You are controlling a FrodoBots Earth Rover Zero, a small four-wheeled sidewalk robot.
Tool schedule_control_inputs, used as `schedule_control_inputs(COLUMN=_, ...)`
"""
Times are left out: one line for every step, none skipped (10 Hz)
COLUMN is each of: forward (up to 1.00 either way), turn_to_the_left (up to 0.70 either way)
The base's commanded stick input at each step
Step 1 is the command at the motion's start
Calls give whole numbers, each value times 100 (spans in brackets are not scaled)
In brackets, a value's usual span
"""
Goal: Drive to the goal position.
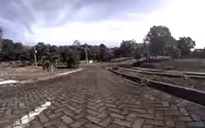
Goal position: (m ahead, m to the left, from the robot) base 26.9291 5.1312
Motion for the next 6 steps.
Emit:
schedule_control_inputs(forward=100, turn_to_the_left=0)
schedule_control_inputs(forward=100, turn_to_the_left=0)
schedule_control_inputs(forward=100, turn_to_the_left=0)
schedule_control_inputs(forward=100, turn_to_the_left=0)
schedule_control_inputs(forward=100, turn_to_the_left=0)
schedule_control_inputs(forward=100, turn_to_the_left=0)
